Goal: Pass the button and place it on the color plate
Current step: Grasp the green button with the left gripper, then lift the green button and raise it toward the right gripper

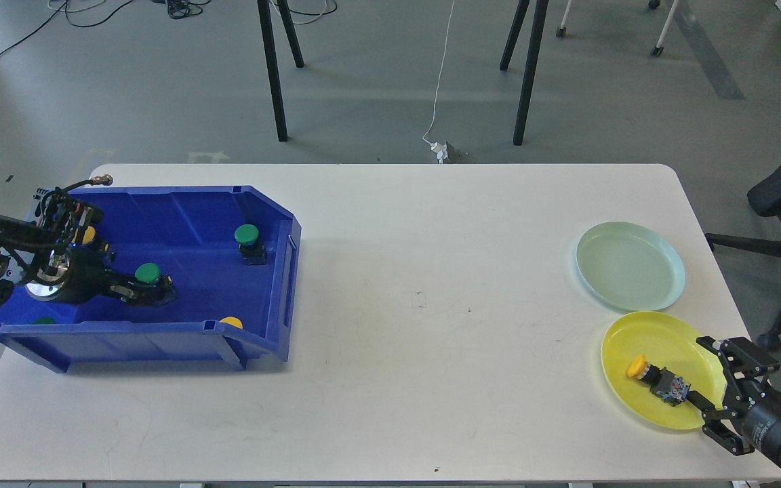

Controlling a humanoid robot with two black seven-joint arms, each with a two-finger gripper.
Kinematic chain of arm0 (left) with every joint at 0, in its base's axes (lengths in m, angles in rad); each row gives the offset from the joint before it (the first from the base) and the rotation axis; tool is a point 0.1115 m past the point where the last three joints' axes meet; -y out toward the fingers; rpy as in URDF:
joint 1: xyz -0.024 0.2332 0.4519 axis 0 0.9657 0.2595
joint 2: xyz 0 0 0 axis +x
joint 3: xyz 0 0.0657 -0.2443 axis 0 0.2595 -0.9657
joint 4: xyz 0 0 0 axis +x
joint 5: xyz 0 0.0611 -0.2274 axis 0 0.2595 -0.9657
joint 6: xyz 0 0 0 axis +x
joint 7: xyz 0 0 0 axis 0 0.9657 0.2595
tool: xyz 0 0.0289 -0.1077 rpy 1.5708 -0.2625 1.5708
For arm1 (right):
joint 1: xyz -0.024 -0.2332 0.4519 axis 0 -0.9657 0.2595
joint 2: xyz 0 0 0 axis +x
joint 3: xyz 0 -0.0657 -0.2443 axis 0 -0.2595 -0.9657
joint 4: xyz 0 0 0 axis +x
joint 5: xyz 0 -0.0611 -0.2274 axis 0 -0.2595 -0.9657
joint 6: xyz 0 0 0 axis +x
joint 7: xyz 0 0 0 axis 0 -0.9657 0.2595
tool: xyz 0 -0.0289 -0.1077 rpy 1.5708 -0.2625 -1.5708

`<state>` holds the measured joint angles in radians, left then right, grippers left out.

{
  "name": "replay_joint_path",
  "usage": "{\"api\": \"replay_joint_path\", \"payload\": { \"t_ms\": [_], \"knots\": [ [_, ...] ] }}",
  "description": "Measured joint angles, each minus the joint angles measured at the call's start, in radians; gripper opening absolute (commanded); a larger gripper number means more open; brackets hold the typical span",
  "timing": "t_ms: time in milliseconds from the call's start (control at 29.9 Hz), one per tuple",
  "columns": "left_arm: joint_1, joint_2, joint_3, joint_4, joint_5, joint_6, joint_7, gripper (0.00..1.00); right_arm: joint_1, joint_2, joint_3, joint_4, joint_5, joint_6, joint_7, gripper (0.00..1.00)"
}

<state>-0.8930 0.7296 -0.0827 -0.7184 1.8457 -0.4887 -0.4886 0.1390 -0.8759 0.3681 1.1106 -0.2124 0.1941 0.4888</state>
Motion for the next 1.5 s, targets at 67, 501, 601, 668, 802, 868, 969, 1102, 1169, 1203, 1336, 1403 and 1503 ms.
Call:
{"api": "replay_joint_path", "payload": {
  "t_ms": [67,501,601,668,802,868,969,1102,1169,1203,1336,1403,1503],
  "knots": [
    [-0.003,-0.012,0.0,0.01,-0.004,0.0,0.0,0.91,-0.004,0.0,0.0,0.0,0.0,0.0,0.0,1.0],
    [-0.012,-0.04,0.0,0.033,-0.008,0.0,0.0,0.03,-0.02,-0.002,0.0,0.0,0.007,0.002,0.0,1.0],
    [-0.014,-0.04,0.0,0.041,-0.008,0.0,0.0,0.03,-0.022,-0.002,0.001,0.0,0.008,0.004,0.0,1.0],
    [-0.021,-0.04,-0.001,0.043,-0.01,0.0,0.0,0.03,-0.024,-0.002,0.001,0.0,0.009,0.004,0.0,1.0],
    [-0.044,-0.04,-0.003,0.039,-0.065,0.0,0.0,0.03,-0.027,-0.002,0.001,0.001,0.009,0.004,0.0,1.0],
    [-0.061,-0.036,-0.005,0.024,-0.108,0.0,0.0,0.03,-0.028,-0.006,0.004,0.01,0.009,0.004,0.0,1.0],
    [-0.096,-0.008,-0.022,-0.031,-0.192,0.0,0.0,0.03,-0.028,-0.044,0.04,0.058,0.01,0.004,-0.002,1.0],
    [-0.126,0.07,-0.102,-0.162,-0.397,0.0,0.0,0.03,-0.027,-0.139,0.165,0.188,0.011,0.009,0.0,1.0],
    [-0.128,0.095,-0.183,-0.248,-0.551,0.0,0.0,0.03,-0.021,-0.174,0.233,0.247,0.011,0.019,0.0,1.0],
    [-0.127,0.099,-0.221,-0.283,-0.62,0.0,0.0,0.03,-0.015,-0.185,0.272,0.275,0.012,0.028,0.0,1.0],
    [-0.114,0.063,-0.332,-0.4,-0.896,0.0,0.0,0.03,0.056,-0.183,0.391,0.342,0.011,0.077,0.0,1.0],
    [-0.112,0.003,-0.348,-0.416,-0.986,0.0,0.0,0.03,0.127,-0.15,0.408,0.346,0.009,0.095,0.0,1.0],
    [-0.098,-0.103,-0.354,-0.393,-1.046,0.0,0.0,0.04,0.252,-0.024,0.404,0.329,0.0,0.106,0.0,1.0]
  ]
}}
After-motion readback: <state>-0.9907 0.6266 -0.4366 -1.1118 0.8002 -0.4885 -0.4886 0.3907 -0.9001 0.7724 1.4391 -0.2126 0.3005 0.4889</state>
